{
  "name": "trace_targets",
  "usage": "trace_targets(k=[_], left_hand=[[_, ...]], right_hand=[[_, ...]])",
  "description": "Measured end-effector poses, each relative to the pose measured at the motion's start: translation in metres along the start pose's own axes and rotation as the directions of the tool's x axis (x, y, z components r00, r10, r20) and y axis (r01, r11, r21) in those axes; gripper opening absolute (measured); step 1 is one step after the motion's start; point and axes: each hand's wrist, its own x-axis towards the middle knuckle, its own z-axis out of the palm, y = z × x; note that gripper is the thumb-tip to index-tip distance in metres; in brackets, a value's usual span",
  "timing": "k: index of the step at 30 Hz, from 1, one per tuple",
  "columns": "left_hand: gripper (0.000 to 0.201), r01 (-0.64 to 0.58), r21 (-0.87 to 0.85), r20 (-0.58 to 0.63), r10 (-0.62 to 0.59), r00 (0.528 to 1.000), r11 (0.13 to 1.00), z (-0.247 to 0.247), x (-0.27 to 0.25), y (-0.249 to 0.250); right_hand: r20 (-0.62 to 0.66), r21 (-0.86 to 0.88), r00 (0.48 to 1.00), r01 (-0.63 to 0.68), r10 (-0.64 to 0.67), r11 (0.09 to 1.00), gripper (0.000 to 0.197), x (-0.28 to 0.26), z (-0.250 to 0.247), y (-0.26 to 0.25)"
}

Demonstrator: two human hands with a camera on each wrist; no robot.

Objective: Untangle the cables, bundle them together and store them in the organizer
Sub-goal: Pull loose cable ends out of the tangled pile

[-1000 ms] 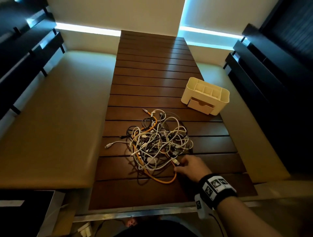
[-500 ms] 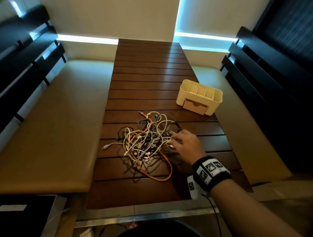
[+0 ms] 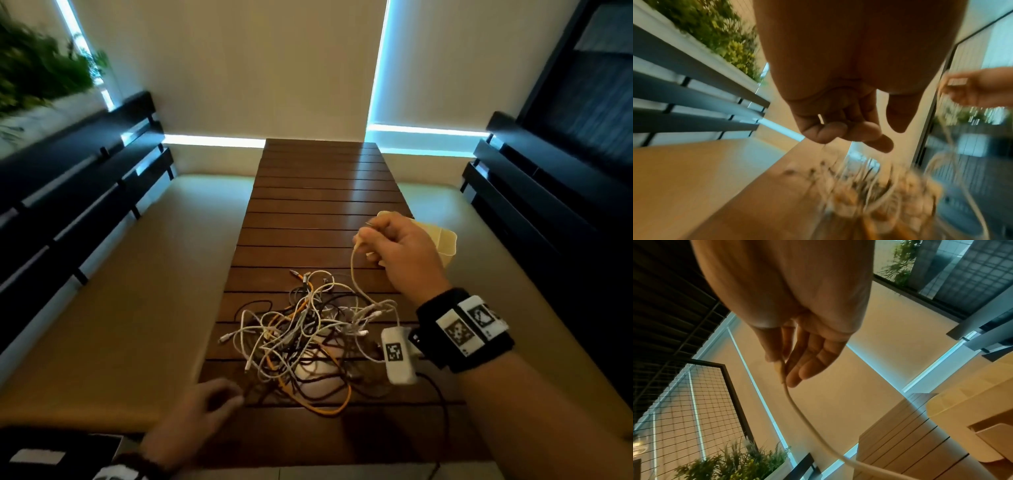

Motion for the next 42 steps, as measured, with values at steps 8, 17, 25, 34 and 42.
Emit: trace_targets(k=[8, 17, 25, 34, 42], left_hand=[[0.021, -0.405, -0.114, -0.301, 0.357, 0.884, 0.907, -0.048, 0.048, 0.135], [0.014, -0.594, -0.136, -0.253, 0.552, 0.795, 0.793, -0.043, 0.082, 0.198], [0.019, -0.629, -0.165, -0.269, 0.579, 0.77, 0.76, -0.042, 0.105, 0.208], [0.018, -0.579, -0.524, -0.349, 0.463, 0.815, 0.625, -0.042, 0.099, 0.203], [0.026, -0.486, -0.844, -0.425, 0.269, 0.864, 0.226, -0.06, 0.093, 0.2]], right_hand=[[0.182, -0.033, 0.982, 0.05, -0.043, 0.998, 0.005, -0.005, 0.014, -0.009], [0.094, -0.042, 0.982, 0.167, -0.163, 0.985, 0.004, -0.003, 0.007, -0.012], [-0.038, 0.203, 0.994, 0.111, -0.105, 0.973, 0.02, -0.004, 0.008, -0.006], [0.224, 0.297, 0.974, -0.081, 0.012, 0.951, 0.01, -0.02, 0.036, 0.018], [0.303, -0.045, 0.949, -0.075, 0.085, 0.996, 0.016, -0.031, 0.033, 0.056]])
